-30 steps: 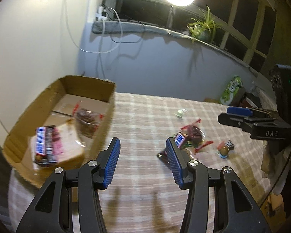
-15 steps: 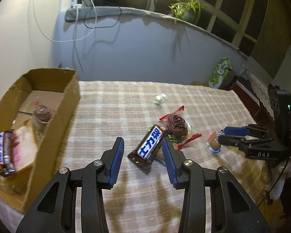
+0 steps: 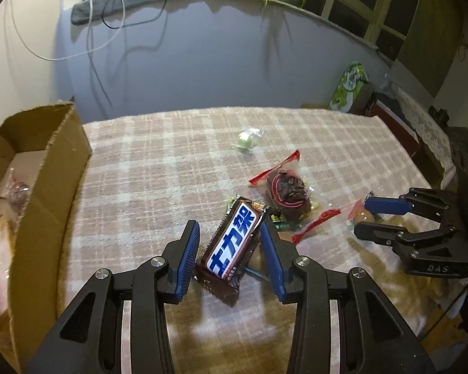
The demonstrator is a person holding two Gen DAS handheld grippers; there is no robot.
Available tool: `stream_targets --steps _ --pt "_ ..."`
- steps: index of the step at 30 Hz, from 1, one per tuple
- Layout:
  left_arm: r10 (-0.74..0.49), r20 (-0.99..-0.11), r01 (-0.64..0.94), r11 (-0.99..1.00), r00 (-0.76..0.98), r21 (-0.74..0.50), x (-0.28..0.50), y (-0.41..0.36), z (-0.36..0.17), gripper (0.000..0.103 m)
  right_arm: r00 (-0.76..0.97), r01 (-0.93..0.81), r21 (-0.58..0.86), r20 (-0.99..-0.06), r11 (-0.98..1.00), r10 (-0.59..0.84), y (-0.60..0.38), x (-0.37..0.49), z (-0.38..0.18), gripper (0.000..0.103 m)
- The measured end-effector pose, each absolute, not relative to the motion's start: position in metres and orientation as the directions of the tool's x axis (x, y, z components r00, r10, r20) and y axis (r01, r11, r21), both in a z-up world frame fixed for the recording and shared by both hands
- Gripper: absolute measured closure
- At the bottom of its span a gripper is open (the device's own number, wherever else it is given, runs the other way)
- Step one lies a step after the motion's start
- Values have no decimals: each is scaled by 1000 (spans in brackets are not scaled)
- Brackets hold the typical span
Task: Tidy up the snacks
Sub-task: 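Grasp a second chocolate bar with the left gripper while the right grasps the round cup candy, then carry the chocolate bar and round cup candy toward the cardboard box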
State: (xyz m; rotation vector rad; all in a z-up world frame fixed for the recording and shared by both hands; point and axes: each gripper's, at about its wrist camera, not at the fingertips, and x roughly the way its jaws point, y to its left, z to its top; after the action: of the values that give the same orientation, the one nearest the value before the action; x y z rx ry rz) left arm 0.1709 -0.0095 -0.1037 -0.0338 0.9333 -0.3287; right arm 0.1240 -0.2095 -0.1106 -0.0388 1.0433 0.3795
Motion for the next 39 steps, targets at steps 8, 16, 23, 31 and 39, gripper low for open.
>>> stream_targets --steps 8,16,23,31,39 --pt "-297 -796 250 950 528 -188 177 -4 -117 76 448 -335 111 -855 936 262 -202 123 -118 66" --pt "-303 -788 224 951 536 -213 176 3 -119 76 454 -366 46 -863 930 221 -195 116 -119 67" --pt "-306 -772 205 952 558 -228 168 11 -109 76 478 -345 61 -847 936 232 -199 108 -116 71" --pt "-301 -737 203 953 605 -223 152 17 -87 76 506 -345 70 -826 936 249 -201 97 -98 71" --pt "-291 -695 191 957 658 -220 132 28 -65 76 546 -372 59 -793 926 270 -184 89 -72 71"
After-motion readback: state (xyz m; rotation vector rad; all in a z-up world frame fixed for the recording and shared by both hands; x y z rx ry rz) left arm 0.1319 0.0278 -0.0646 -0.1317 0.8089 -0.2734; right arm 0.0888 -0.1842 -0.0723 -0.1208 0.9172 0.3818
